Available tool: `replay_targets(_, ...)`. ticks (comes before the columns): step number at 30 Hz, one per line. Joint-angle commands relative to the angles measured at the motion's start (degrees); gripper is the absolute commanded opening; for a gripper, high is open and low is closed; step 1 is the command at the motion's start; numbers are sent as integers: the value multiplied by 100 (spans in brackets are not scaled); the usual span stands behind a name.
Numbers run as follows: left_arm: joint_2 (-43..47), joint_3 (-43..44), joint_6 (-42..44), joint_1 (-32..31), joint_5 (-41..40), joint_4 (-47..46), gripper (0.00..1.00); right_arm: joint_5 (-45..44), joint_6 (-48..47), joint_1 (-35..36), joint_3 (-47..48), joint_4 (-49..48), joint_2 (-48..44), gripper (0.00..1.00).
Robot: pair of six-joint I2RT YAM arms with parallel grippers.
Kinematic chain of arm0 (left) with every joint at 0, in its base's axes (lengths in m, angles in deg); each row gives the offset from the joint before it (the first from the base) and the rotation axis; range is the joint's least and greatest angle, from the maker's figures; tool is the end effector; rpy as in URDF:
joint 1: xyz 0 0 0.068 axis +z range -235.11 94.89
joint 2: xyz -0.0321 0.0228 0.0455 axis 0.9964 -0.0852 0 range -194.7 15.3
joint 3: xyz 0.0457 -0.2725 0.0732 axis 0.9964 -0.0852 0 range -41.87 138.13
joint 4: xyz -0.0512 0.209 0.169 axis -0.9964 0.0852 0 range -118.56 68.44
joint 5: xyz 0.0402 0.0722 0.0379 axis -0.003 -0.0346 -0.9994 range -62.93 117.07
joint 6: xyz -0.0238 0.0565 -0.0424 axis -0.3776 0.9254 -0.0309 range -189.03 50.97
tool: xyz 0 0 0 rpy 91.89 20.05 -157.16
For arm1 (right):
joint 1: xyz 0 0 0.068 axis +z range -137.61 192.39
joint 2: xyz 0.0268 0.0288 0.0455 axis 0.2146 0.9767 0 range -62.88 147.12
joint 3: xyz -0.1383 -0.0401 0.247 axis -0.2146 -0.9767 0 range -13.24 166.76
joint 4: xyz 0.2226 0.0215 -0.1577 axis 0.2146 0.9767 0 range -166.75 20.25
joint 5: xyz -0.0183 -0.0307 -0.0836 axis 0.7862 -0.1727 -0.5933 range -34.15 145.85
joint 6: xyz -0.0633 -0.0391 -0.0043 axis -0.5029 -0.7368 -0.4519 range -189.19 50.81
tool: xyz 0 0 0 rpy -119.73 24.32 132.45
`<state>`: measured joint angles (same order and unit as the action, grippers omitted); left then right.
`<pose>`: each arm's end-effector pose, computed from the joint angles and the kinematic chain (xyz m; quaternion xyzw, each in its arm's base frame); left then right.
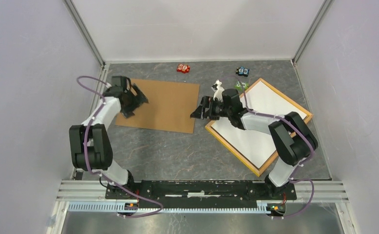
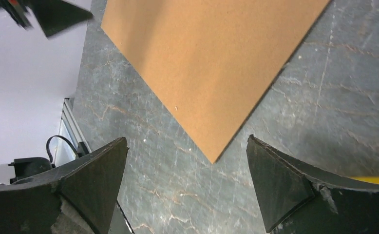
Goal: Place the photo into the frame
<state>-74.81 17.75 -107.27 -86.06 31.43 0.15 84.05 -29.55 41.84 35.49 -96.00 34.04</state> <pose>0.3429 -0.0103 0.1946 -0.2984 0.9161 -0.1236 0.2378 0.3192 0.2141 0.1743 -0.0491 0.8431 0.4522 0.2868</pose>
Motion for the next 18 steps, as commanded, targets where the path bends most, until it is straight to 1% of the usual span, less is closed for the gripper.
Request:
replay_targets(1, -354, 1177, 577, 719, -637, 72, 100, -224, 32, 108, 564, -14, 456, 98)
replay_targets(3, -730, 1597, 922, 817, -988, -18, 100, -362, 187, 114, 708, -63, 640, 98)
replay_targets(4, -918, 1847, 1023, 889, -996, 4, 100, -421, 283, 118, 743, -114, 724, 98)
replay_targets(5, -1195, 2097, 1146, 967, -783, 67, 100, -468, 375, 114, 764, -164, 789, 98)
replay_targets(9, -2187, 3218, 1425, 1191, -630, 579, 100, -422, 494, 95, 938, -294, 1125, 98)
replay_targets(11, -2460, 3480, 1528, 1212, -660, 622, 100, -401, 504, 83, 1017, -308, 1241, 98)
replay_targets(13, -2665, 3658, 1599, 1223, -867, 622, 100, -355, 538, 51, 1023, -371, 1335, 98)
replay_targets(16, -2950, 3901, 1635, 1302, -750, 664, 100, -320, 575, 18, 982, -494, 1408, 98)
replay_targets(18, -3227, 4127, 1570, 1349, -805, 903, 100, -323, 576, 8, 974, -552, 1464, 98)
